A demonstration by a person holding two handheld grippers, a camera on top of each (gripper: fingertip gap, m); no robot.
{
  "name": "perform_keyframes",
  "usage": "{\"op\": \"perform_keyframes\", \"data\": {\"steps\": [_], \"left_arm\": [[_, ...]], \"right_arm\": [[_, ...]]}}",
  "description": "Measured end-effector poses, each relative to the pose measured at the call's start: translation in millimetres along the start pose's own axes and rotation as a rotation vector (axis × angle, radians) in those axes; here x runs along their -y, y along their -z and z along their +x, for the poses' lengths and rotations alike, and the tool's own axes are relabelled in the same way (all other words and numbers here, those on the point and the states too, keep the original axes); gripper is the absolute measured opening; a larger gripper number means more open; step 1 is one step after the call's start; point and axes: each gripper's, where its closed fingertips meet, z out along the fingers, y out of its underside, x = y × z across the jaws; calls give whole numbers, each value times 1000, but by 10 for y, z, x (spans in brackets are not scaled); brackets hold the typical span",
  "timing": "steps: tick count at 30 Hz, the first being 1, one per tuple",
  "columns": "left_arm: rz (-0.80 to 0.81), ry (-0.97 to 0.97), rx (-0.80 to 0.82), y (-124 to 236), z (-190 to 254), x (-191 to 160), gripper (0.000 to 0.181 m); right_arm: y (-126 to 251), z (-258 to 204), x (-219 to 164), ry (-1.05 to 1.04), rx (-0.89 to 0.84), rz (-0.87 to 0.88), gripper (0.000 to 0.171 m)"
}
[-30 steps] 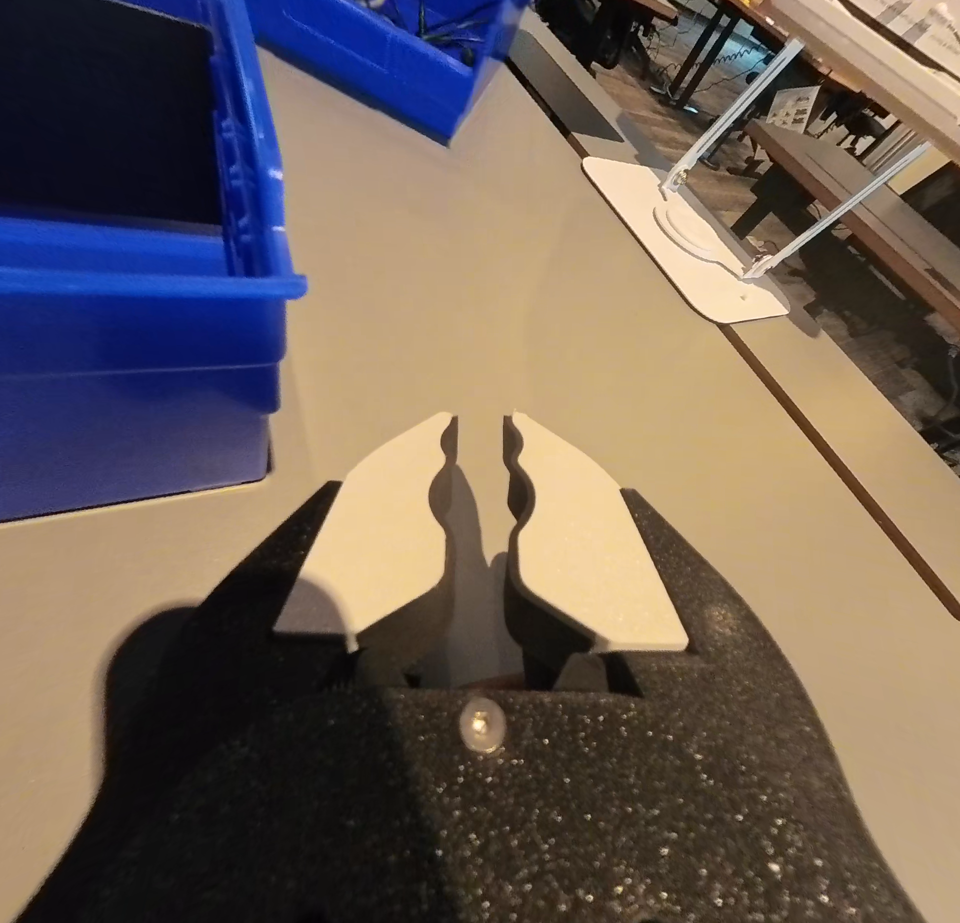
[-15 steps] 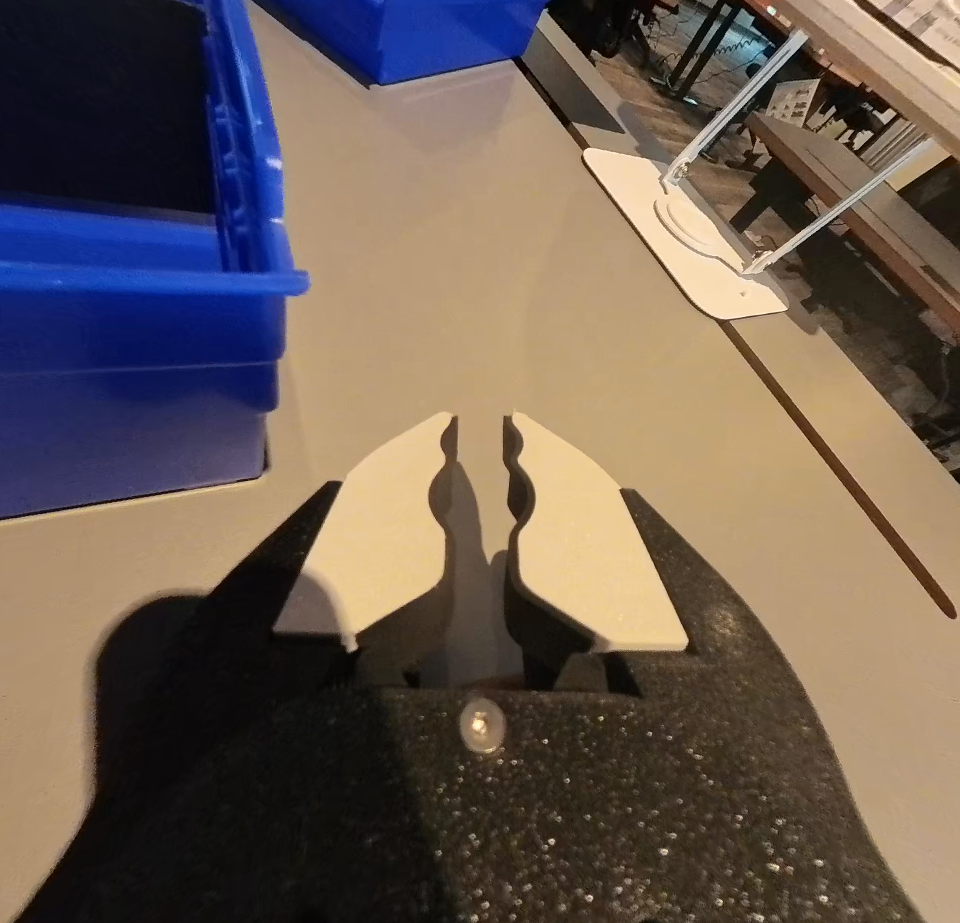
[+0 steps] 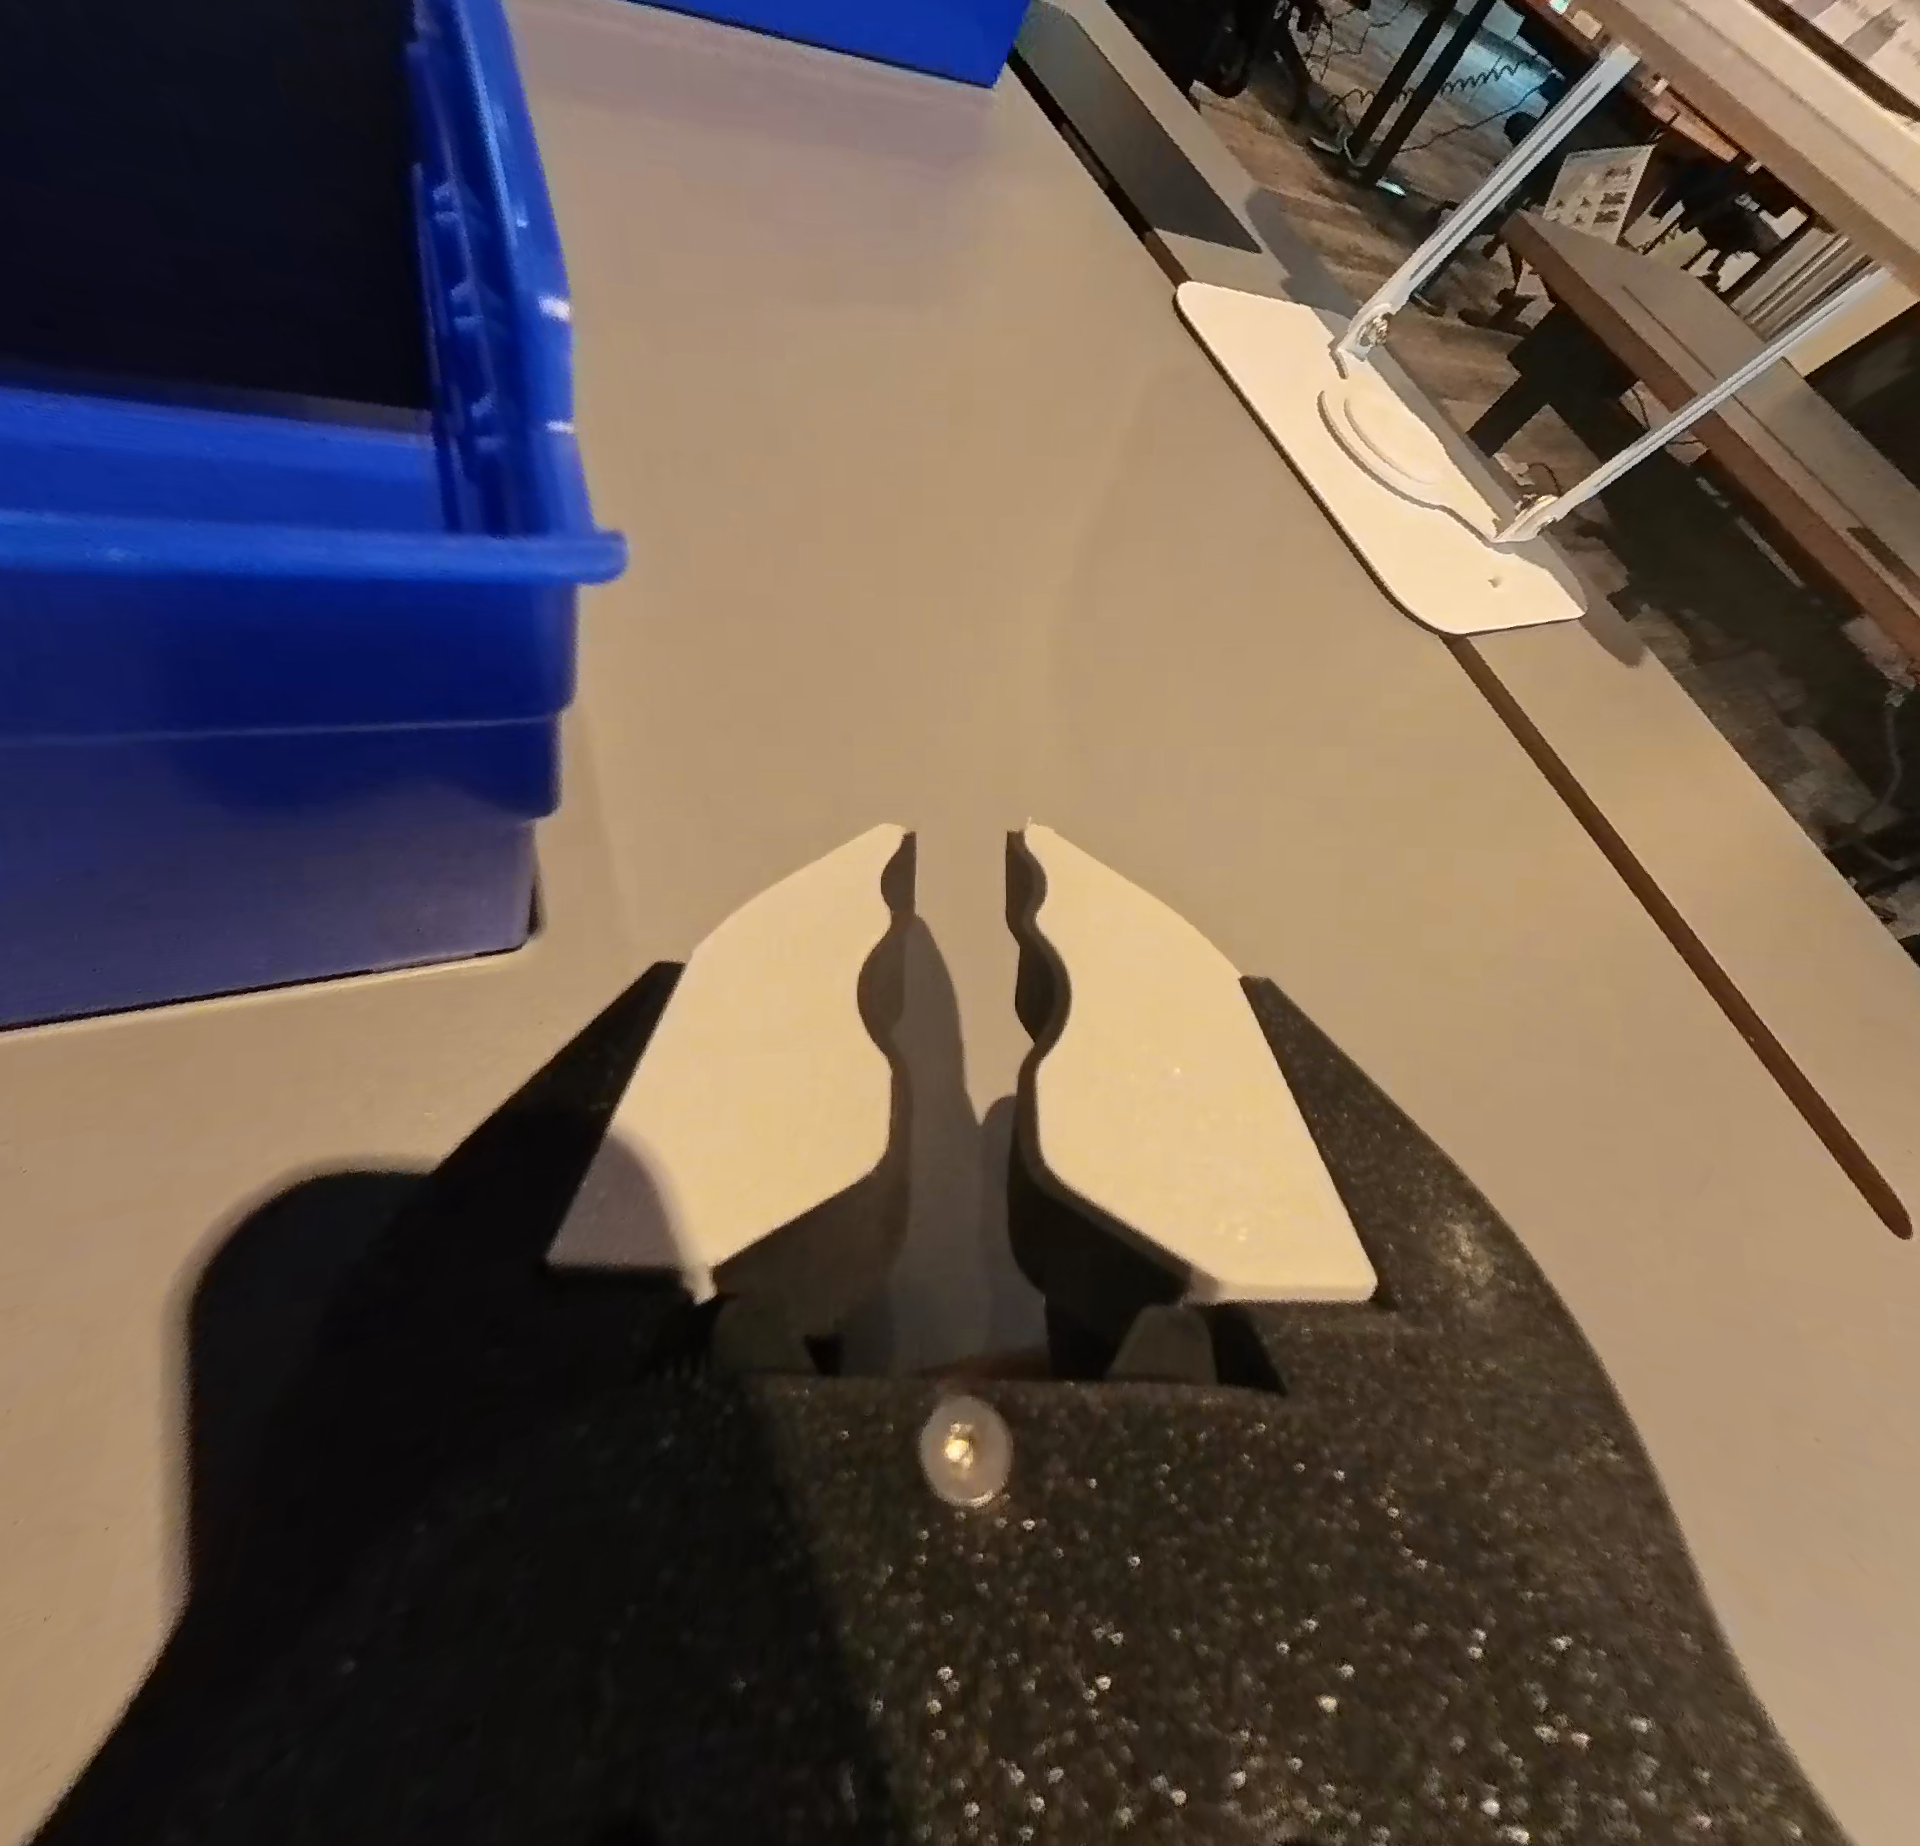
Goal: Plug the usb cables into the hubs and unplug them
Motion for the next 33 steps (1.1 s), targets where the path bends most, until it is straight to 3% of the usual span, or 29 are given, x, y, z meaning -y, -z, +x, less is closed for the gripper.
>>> {"op": "perform_keyframes", "data": {"steps": [3, 5, 7, 10, 14, 18, 33], "left_arm": [[211, -38, -289, 183, 697, 447, 23], [215, -20, -529, 338, 1274, 540, 33], [214, -14, -591, 438, 1599, 622, 41], [166, 28, -544, 429, 1789, 641, 45], [99, -86, -368, 285, 1784, 493, 38], [52, -133, -363, 214, 1816, 344, 12], [-82, 146, -229, 128, 712, -168, 7]], "right_arm": [[-1, 4, -2, -1, -3, -2, 16], [-3, 4, -6, 1, -4, -5, 16], [-5, 1, -10, 3, -4, -9, 16], [-6, -4, -13, 7, -2, -11, 16], [-11, -16, -19, 14, 3, -19, 16], [-20, -31, -32, 29, 4, -33, 16], [-35, -44, -61, 53, -3, -59, 17]]}}
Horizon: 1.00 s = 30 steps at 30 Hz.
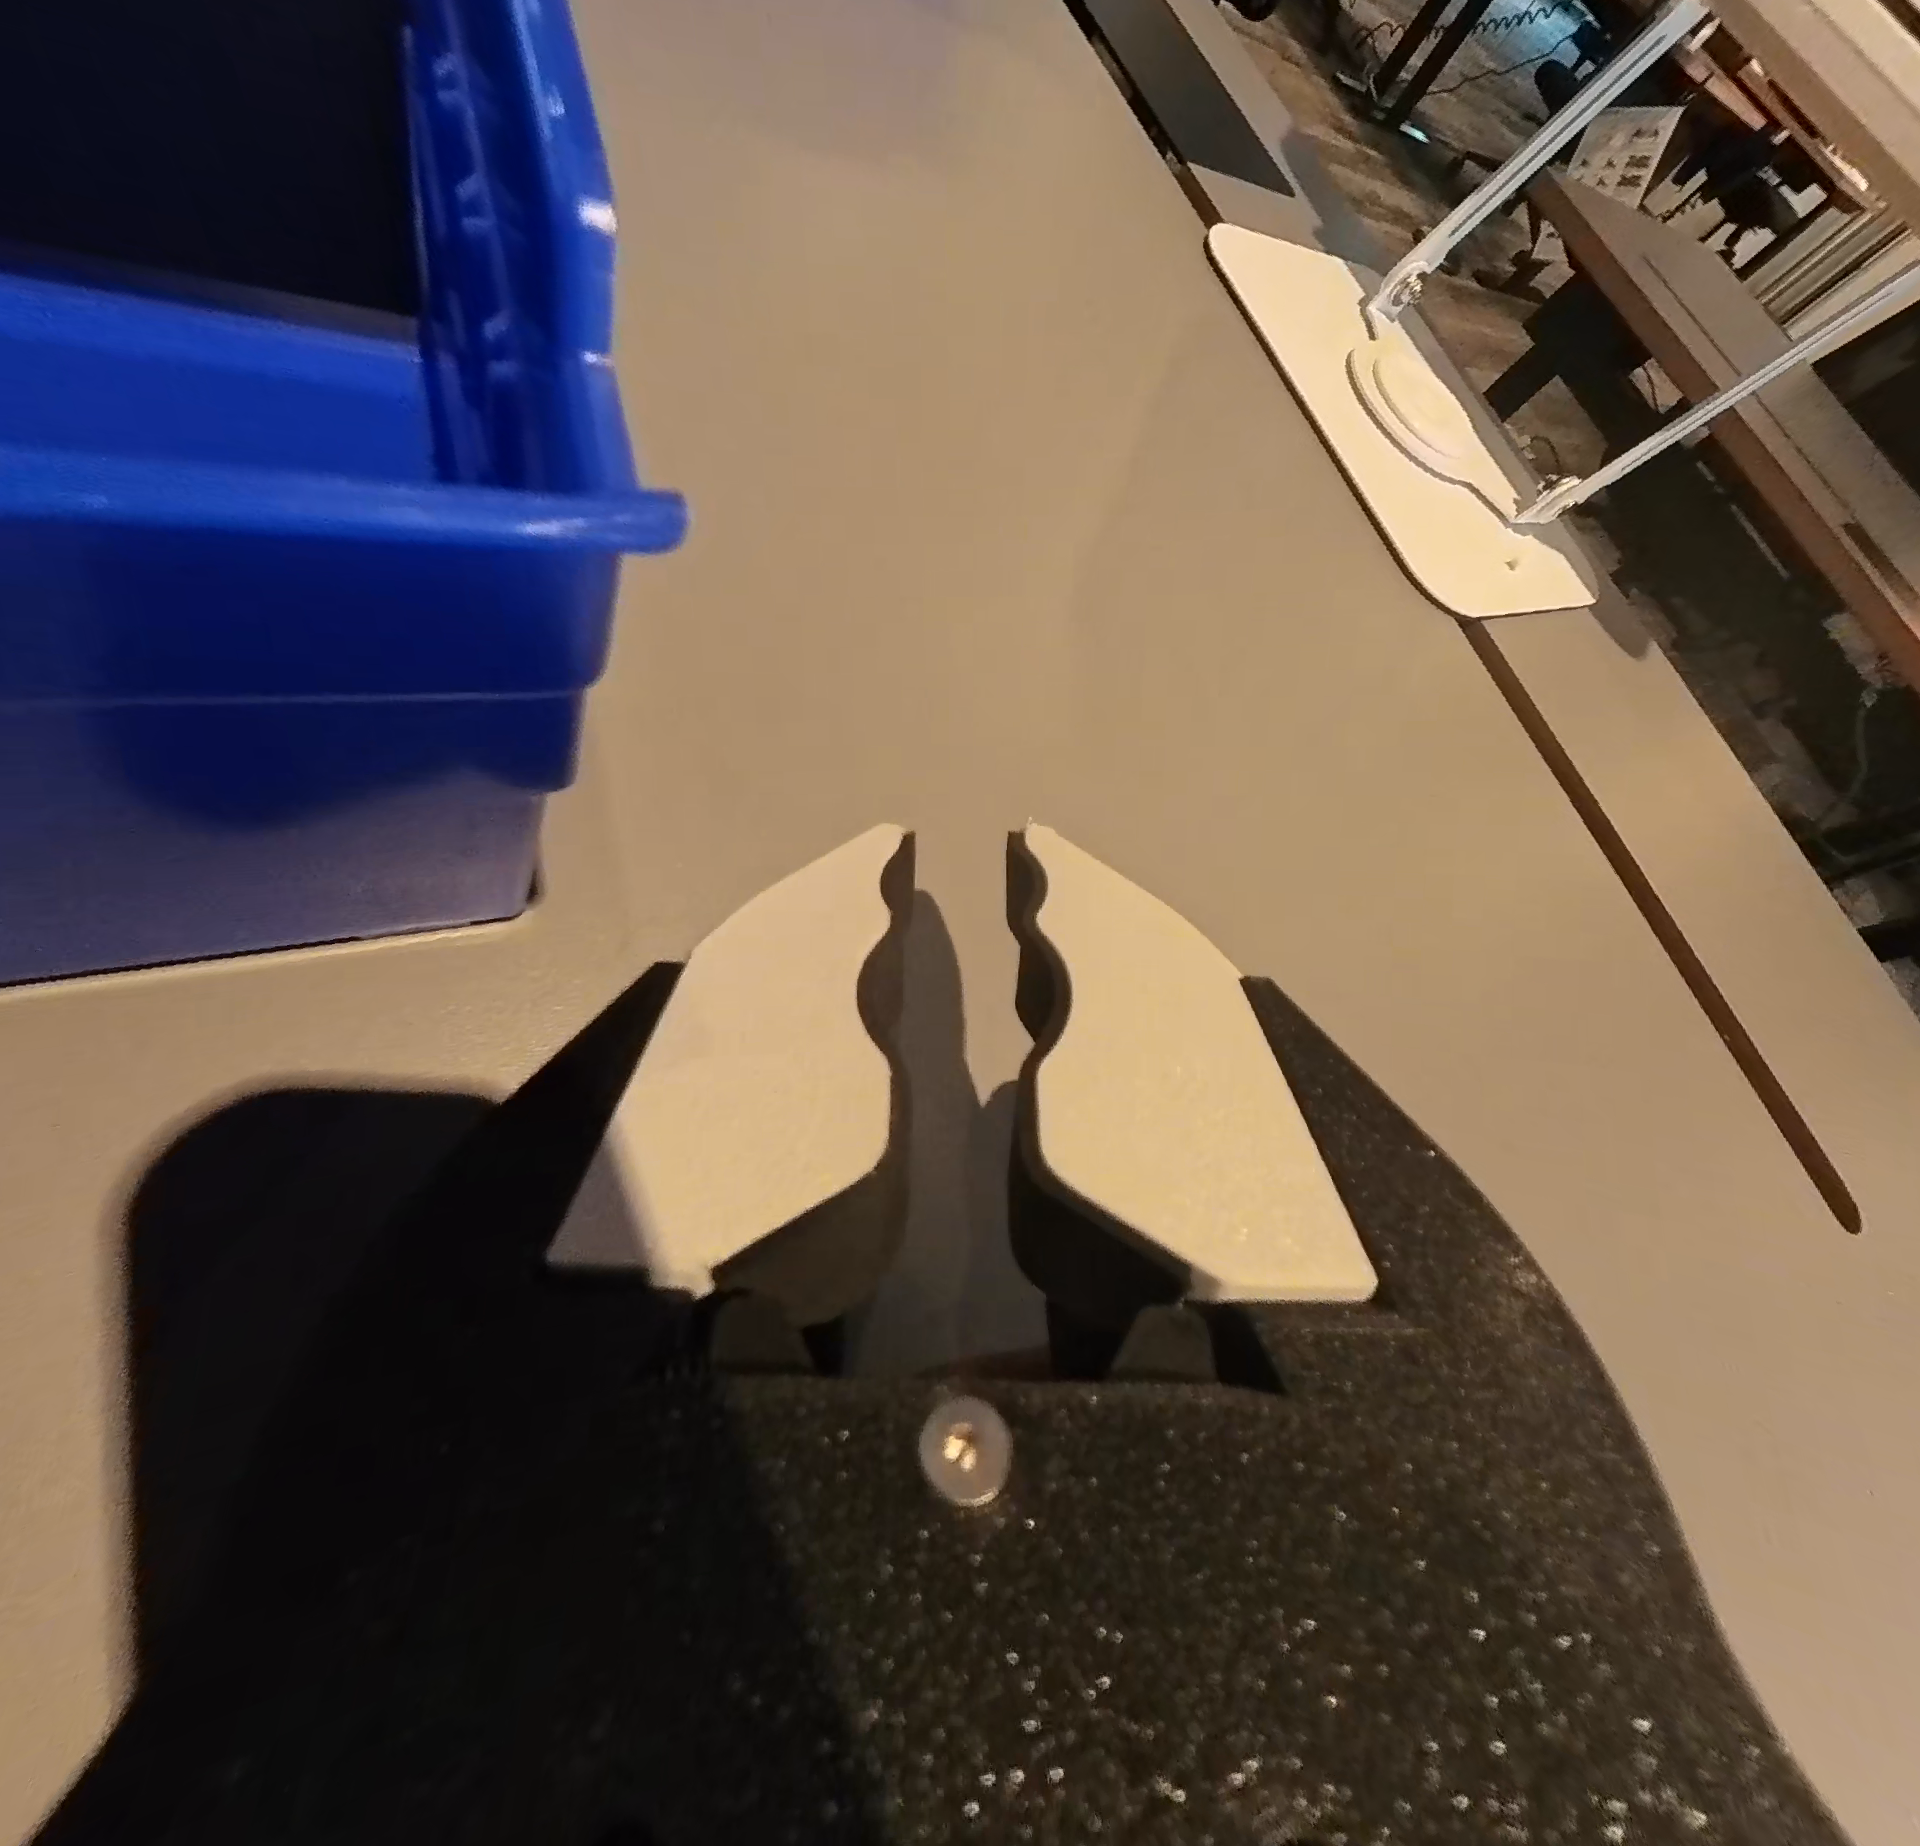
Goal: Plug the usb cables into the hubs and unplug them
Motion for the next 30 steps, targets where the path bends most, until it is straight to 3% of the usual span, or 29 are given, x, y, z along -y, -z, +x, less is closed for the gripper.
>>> {"op": "perform_keyframes", "data": {"steps": [10, 30], "left_arm": [[4, 11, 115, 127, -326, -125, 4], [134, -21, -11, 351, -799, -313, 4]], "right_arm": [[-5, -13, -10, 13, -4, -9, 17], [-6, -7, -22, 9, -15, -11, 17]]}}
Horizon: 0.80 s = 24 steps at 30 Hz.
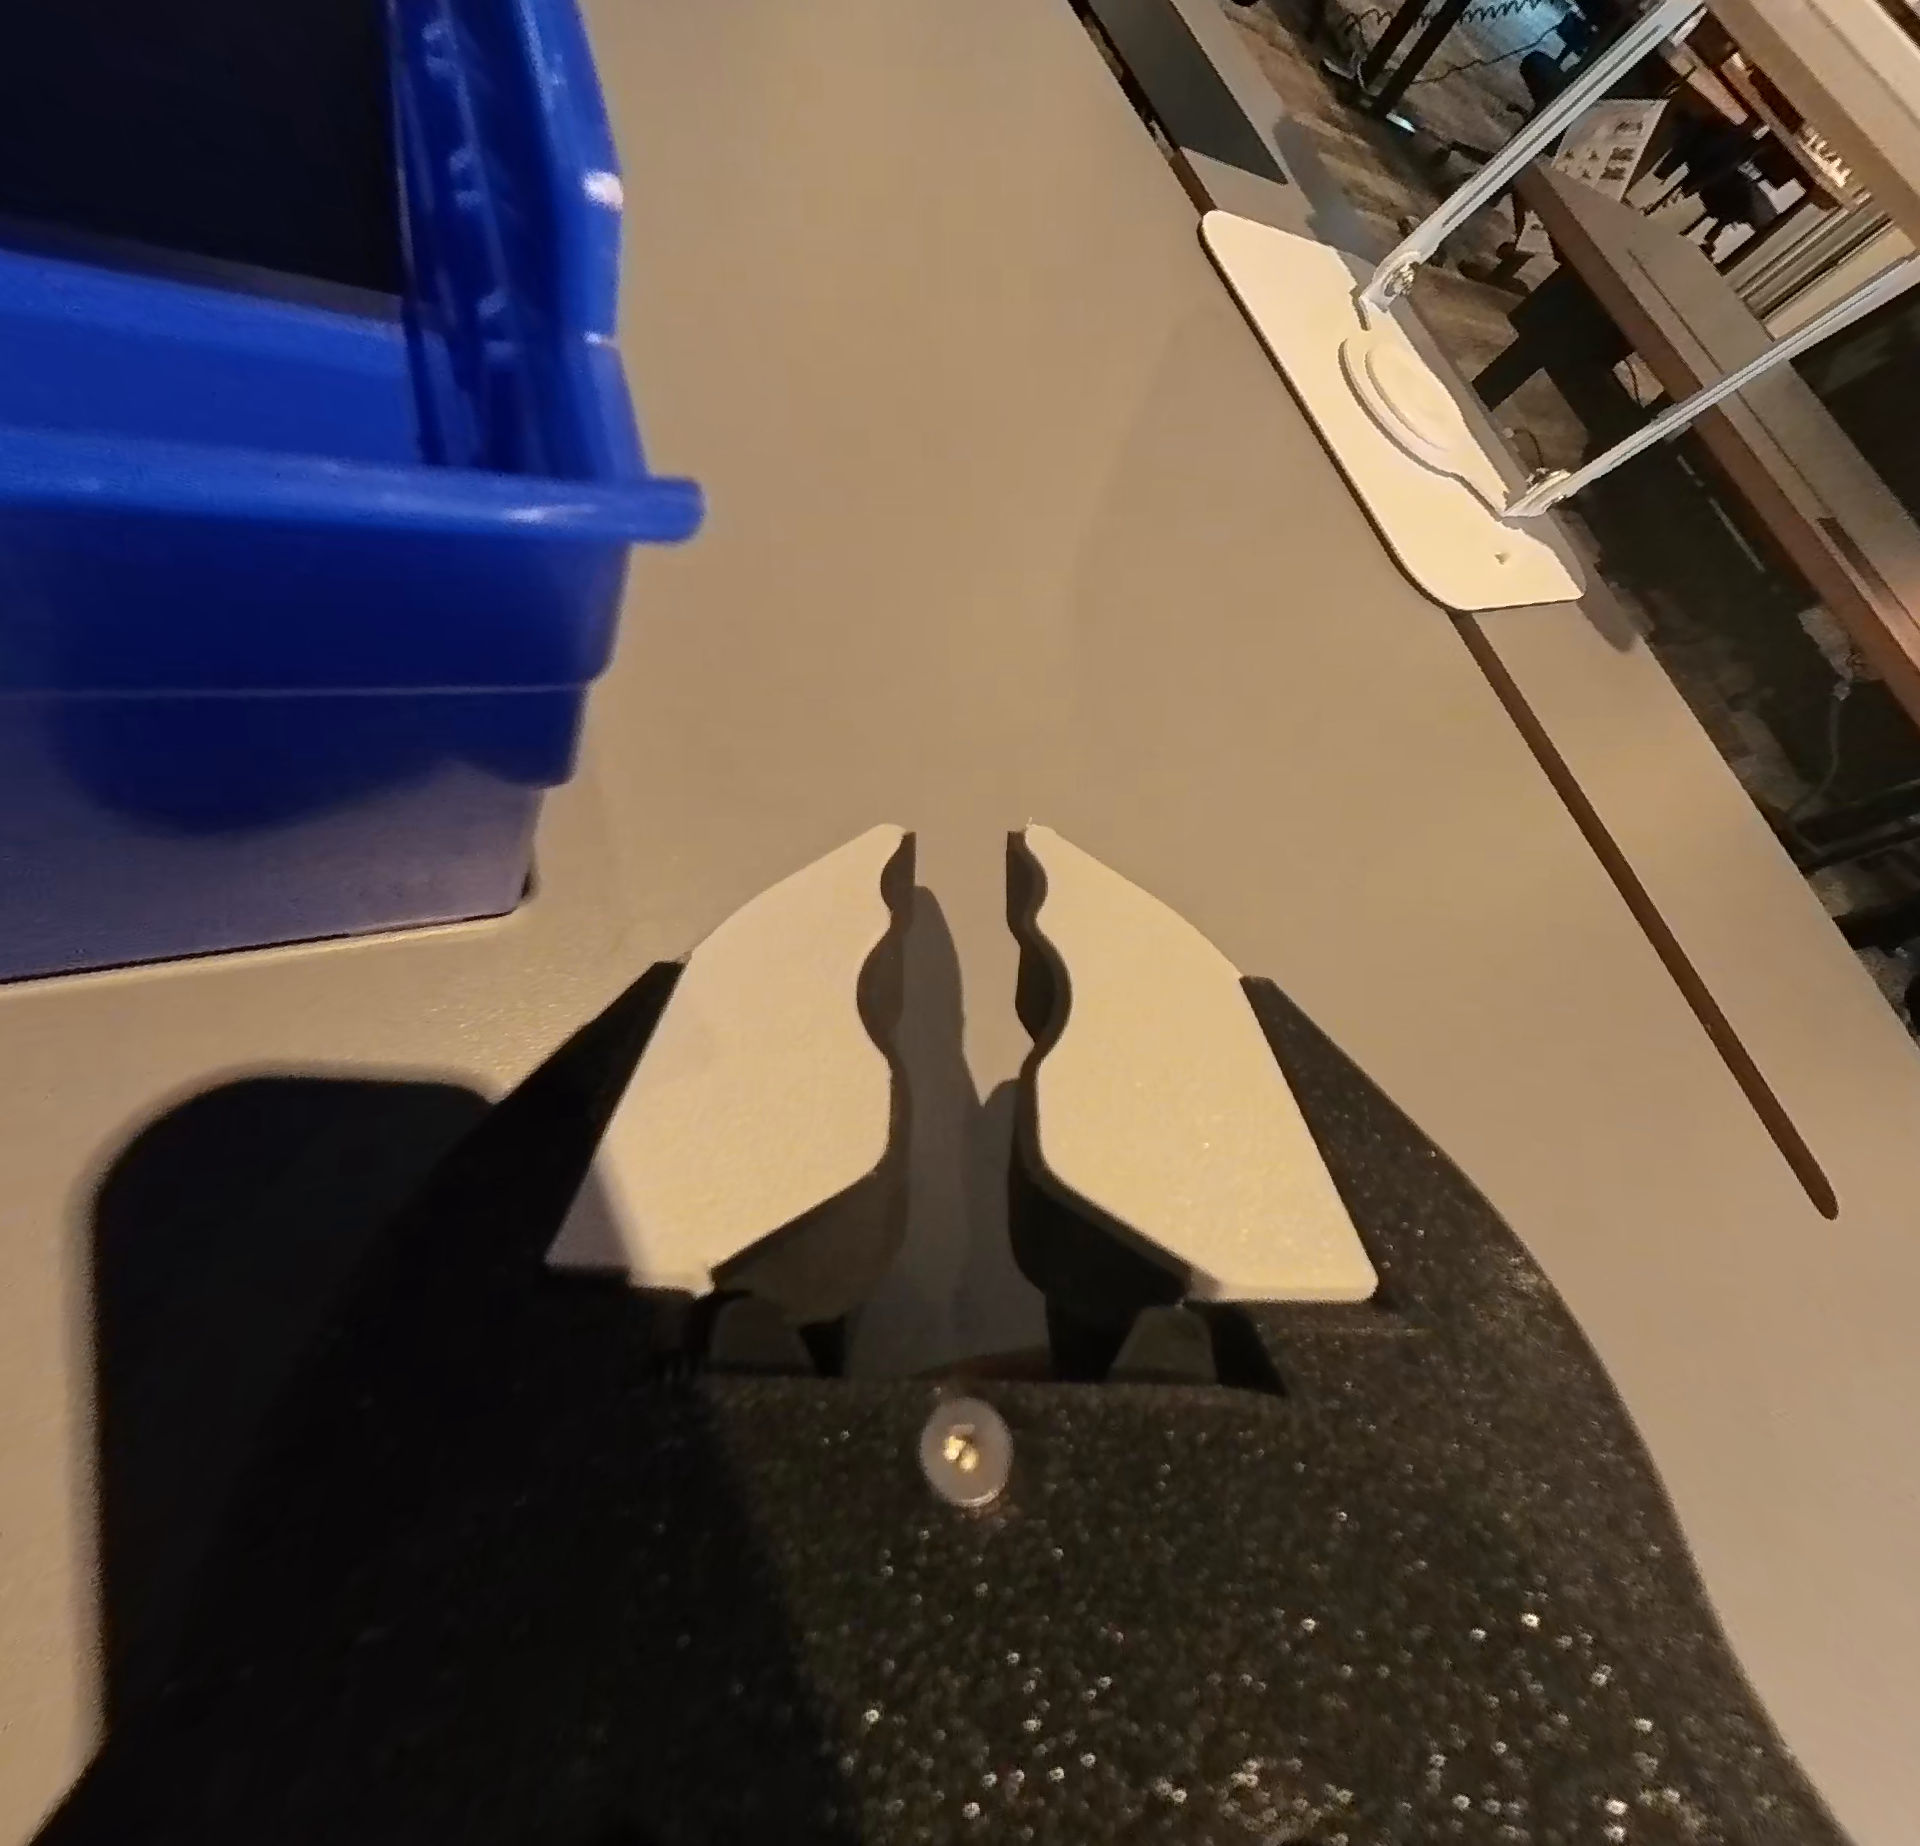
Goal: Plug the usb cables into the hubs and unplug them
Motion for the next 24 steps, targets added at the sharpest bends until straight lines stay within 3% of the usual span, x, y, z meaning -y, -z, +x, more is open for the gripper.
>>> {"op": "perform_keyframes", "data": {"steps": [13, 16, 20, 24], "left_arm": [[48, -95, 89, 48, -83, 5, 13], [185, -175, 128, 171, -23, 246, 31], [355, -258, 182, 420, 92, 610, 34], [435, -292, 33, 470, 611, 887, 30]], "right_arm": [[27, 36, 14, -20, -20, 18, 16], [101, 115, 11, -103, -45, 11, 18], [384, 242, 169, -301, -97, 84, 20], [774, 178, 384, -487, -93, 211, 21]]}}
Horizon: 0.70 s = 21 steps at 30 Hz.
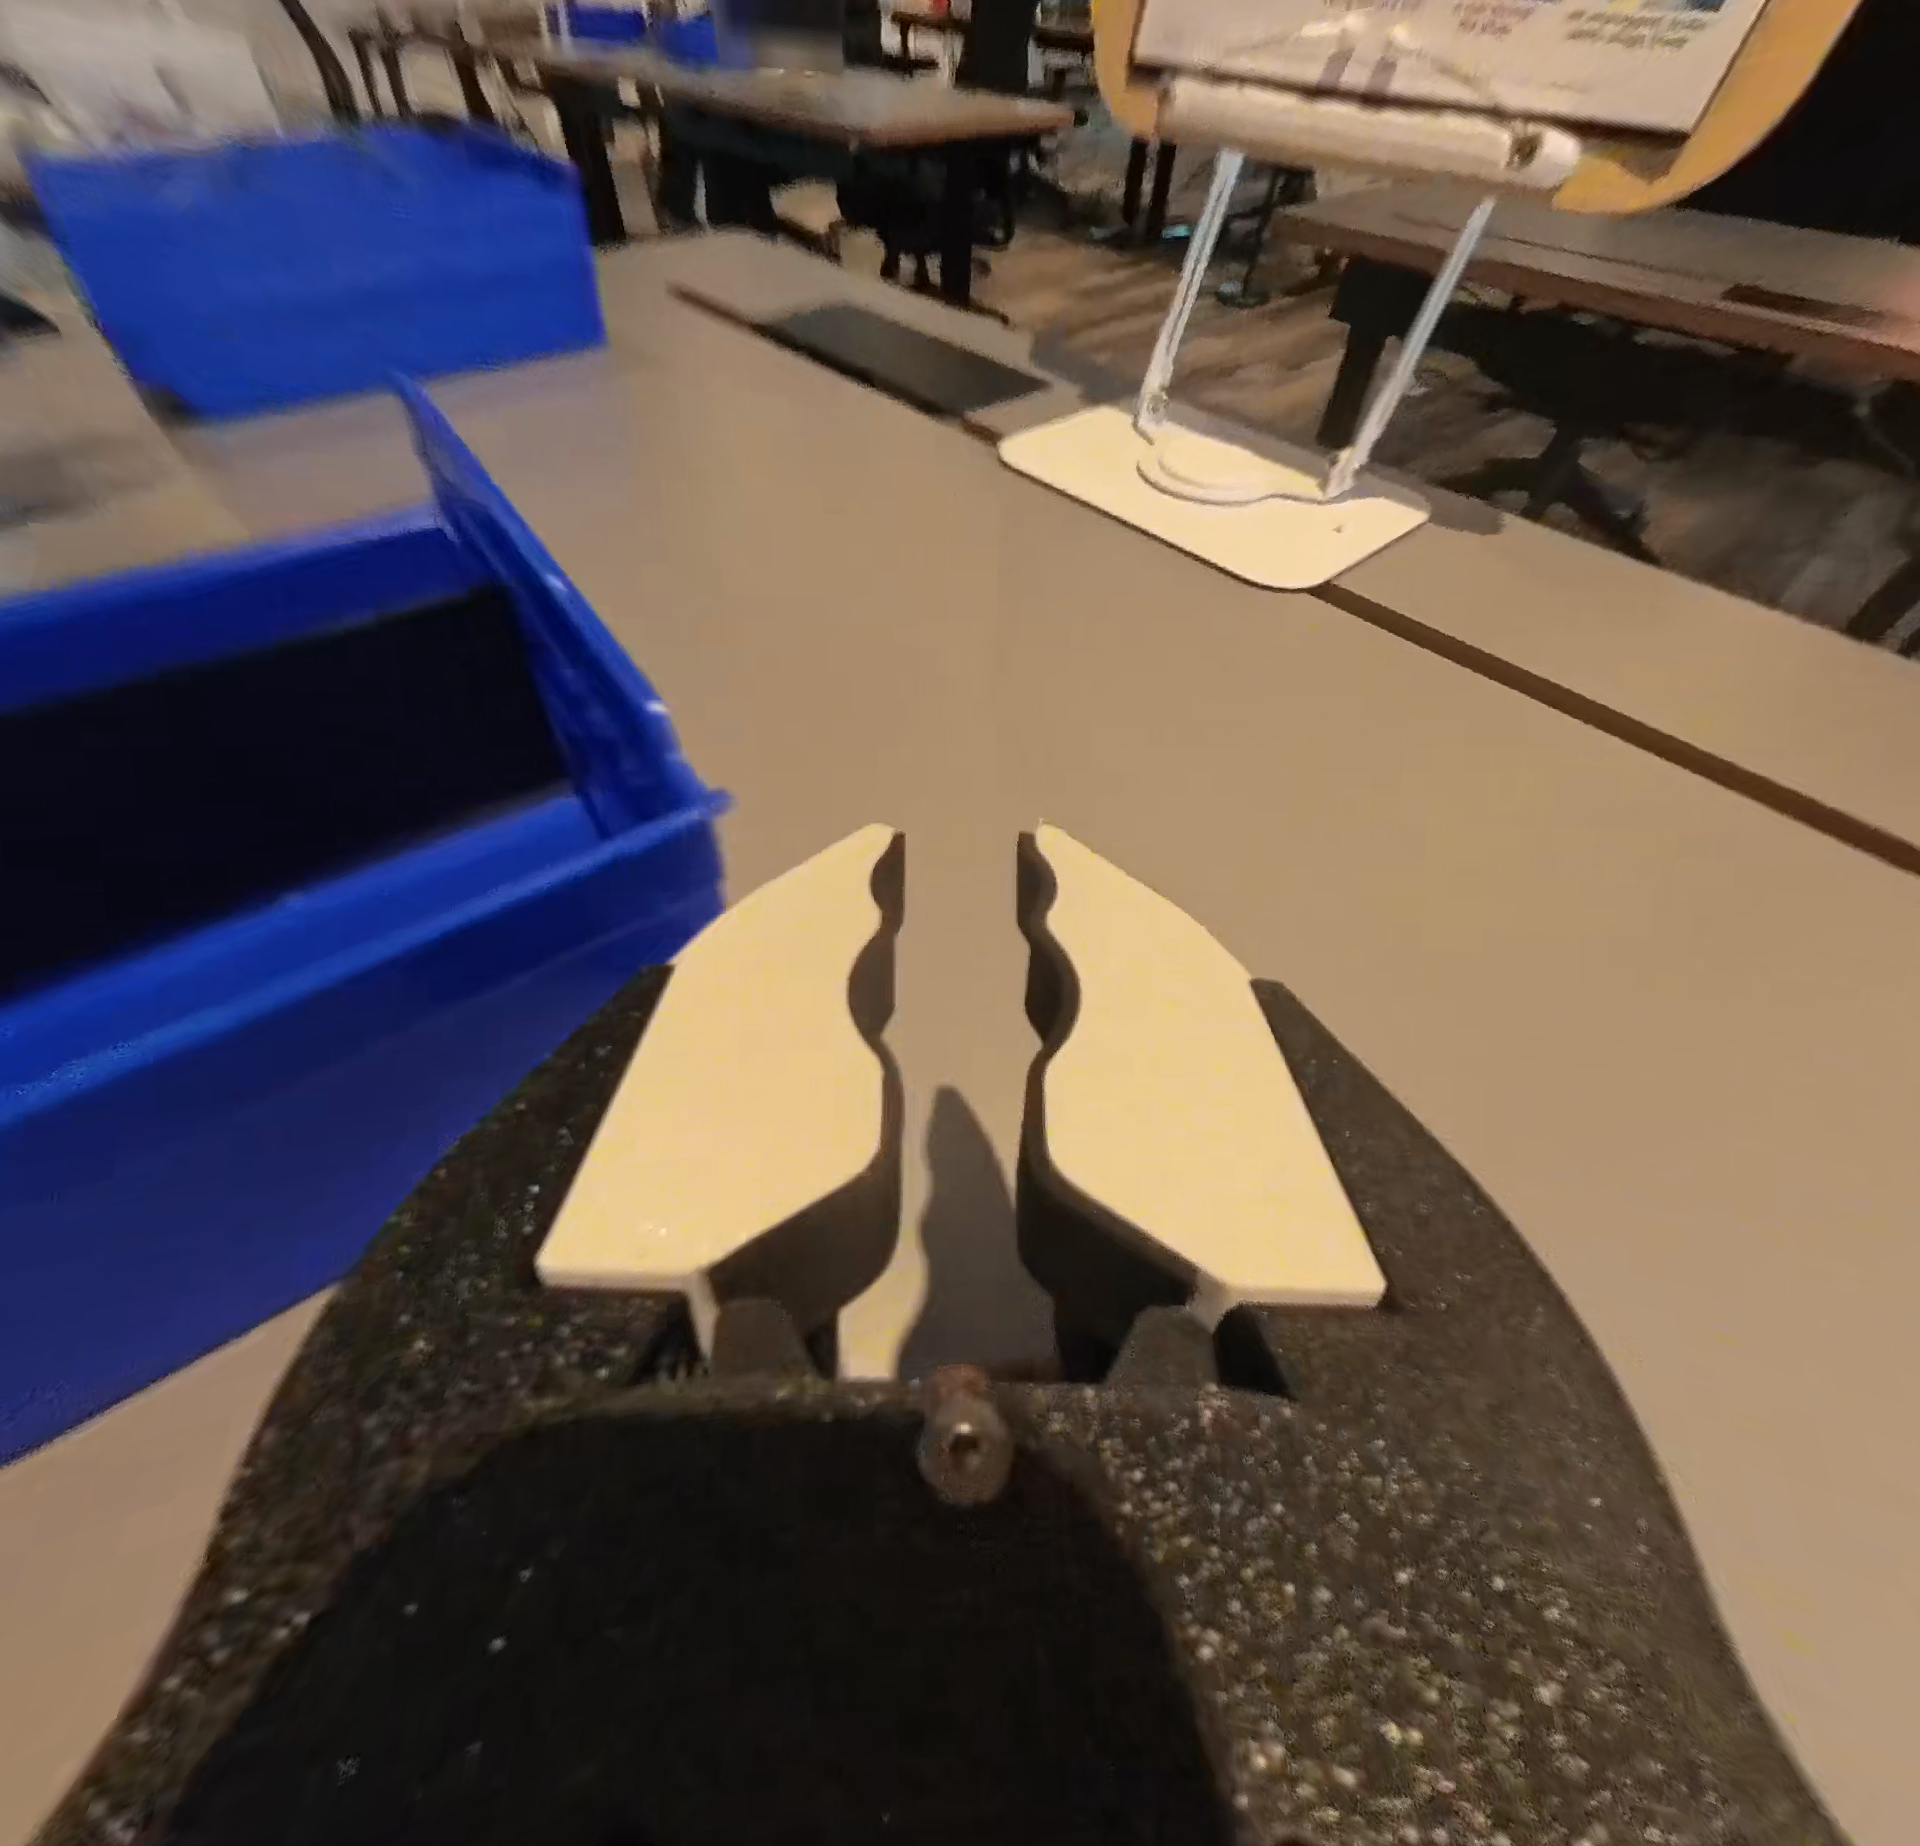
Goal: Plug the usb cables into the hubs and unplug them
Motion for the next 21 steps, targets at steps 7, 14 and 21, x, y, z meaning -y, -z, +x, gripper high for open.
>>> {"op": "perform_keyframes", "data": {"steps": [7, 14, 21], "left_arm": [[-140, -153, -375, -523, 1208, 178, 31], [-233, -106, -406, -914, 1637, 257, 30], [-290, -63, -418, -821, 1692, -124, 28]], "right_arm": [[448, -832, 59, -191, 228, -17, 23], [367, -1154, -112, -225, 209, -192, 40], [227, -1077, -193, -167, 193, -301, 31]]}}
